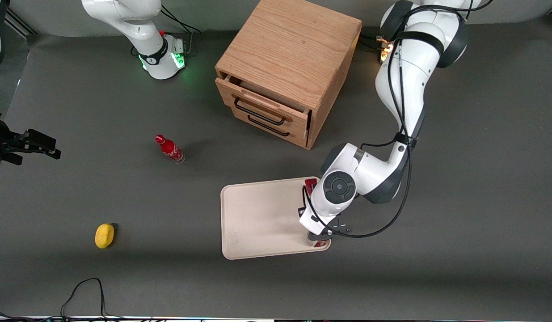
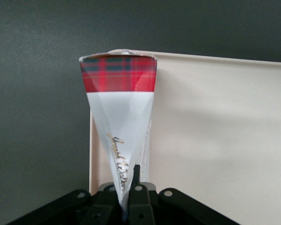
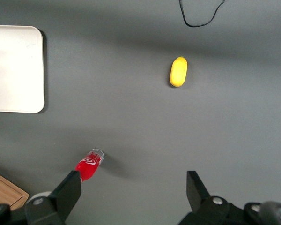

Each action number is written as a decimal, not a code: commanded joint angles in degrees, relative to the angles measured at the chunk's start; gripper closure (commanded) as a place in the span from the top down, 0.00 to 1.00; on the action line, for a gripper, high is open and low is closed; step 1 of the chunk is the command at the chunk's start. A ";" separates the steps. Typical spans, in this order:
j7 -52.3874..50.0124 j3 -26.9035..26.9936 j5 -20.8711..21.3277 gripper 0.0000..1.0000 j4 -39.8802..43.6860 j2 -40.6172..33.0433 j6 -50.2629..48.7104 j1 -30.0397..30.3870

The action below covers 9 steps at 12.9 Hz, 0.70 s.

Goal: Place red cookie box on tray
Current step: 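Lower the cookie box onto the tray and open the left gripper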

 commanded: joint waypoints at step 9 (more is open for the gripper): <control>-0.61 0.20 2.91 1.00 1.35 -0.31 -1.25 -0.09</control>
